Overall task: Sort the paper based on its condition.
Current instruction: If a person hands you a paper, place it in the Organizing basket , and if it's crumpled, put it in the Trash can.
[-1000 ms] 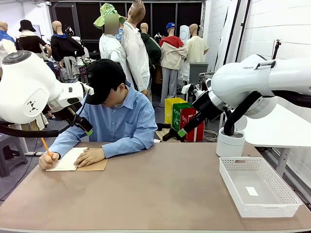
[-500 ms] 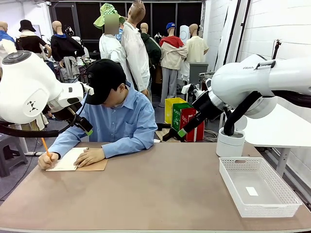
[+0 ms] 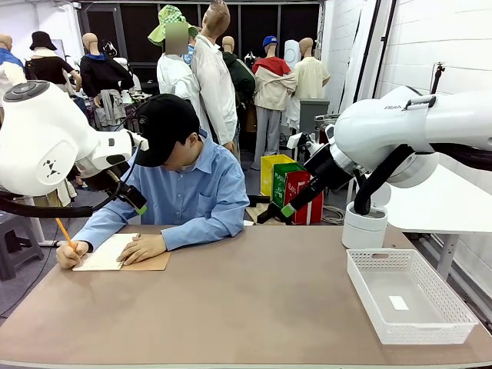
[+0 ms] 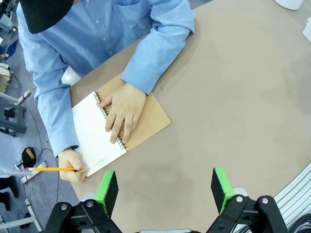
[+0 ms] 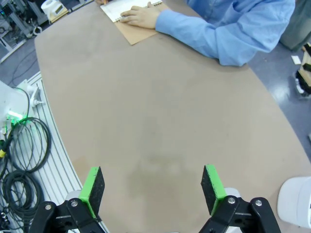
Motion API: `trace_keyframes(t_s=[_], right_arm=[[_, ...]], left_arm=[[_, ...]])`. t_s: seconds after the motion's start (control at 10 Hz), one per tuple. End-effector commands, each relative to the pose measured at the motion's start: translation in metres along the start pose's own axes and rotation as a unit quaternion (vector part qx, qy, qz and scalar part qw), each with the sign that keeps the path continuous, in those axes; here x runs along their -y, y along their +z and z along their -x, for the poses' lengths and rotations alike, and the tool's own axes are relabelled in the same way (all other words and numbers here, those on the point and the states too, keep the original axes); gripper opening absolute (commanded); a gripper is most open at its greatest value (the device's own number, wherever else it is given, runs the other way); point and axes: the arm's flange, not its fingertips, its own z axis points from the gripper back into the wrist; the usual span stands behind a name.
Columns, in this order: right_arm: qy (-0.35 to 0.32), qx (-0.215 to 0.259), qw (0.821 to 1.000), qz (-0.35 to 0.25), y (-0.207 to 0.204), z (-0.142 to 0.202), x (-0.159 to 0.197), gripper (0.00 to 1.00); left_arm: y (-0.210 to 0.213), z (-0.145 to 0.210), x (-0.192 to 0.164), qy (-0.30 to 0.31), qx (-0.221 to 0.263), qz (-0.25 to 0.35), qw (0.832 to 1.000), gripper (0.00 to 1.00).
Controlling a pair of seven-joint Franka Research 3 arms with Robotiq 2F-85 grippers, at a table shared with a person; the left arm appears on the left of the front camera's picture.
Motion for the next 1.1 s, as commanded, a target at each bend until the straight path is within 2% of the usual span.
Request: trace_keyframes(t_s=[0.0,1.0], right_arm=[[-0.003,-0.004,1.000,0.005,0.0002,-0.0016,-0.0002,1.00],[-0.003,-0.004,1.000,0.005,0.0002,-0.0016,-0.0002,1.00]], left_arm=[[0.0003,0.0000,-0.0005,0.001,0.001,0.001,1.000,1.00],[0.0003,0.0000,-0.0005,0.001,0.001,0.001,1.000,1.00]])
